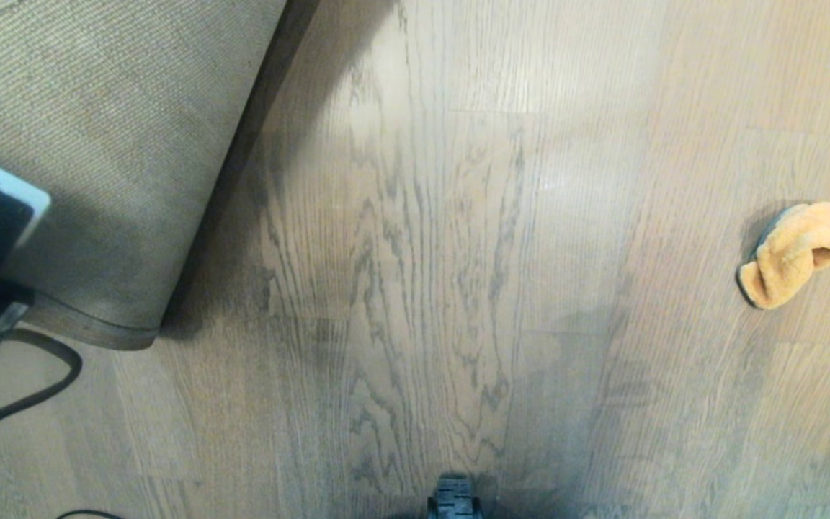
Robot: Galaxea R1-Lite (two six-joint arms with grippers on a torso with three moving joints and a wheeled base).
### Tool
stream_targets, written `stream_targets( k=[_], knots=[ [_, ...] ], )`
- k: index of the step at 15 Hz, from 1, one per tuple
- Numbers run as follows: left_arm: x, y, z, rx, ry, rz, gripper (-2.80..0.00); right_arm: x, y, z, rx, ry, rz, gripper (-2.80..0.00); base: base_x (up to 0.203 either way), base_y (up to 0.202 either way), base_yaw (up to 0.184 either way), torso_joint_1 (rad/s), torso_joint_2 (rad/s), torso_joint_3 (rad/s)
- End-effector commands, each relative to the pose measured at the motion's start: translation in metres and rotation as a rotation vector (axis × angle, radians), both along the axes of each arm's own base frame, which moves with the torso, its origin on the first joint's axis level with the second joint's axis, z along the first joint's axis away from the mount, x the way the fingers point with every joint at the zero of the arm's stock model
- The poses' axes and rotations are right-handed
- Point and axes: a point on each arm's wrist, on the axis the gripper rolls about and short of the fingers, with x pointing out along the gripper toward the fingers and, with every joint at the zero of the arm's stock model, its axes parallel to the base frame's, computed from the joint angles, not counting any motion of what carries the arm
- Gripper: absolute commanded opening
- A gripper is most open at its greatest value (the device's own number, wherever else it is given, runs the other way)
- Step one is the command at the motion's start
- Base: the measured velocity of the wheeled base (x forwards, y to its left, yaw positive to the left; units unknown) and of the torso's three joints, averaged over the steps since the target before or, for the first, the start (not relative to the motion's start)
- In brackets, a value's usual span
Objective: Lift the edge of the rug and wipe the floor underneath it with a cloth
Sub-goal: Lay down the carpet
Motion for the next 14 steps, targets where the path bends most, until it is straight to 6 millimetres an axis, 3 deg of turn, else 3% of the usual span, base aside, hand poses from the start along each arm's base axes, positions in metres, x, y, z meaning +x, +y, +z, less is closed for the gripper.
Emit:
stream_targets(
  k=[1,14],
  knots=[
    [-0.0029,0.0005,0.0010,-0.001,-0.011,0.004,-2.80,0.0003,0.0000,0.0000,0.000,0.003,0.001,-2.80,0.000,0.000,0.000,0.000,0.00,0.000],
    [-0.0080,-0.0043,0.0030,-0.046,-0.060,-0.034,-2.80,0.0003,0.0000,0.0000,0.000,0.003,0.001,-2.80,0.000,0.000,0.000,0.000,0.00,0.000]
  ],
)
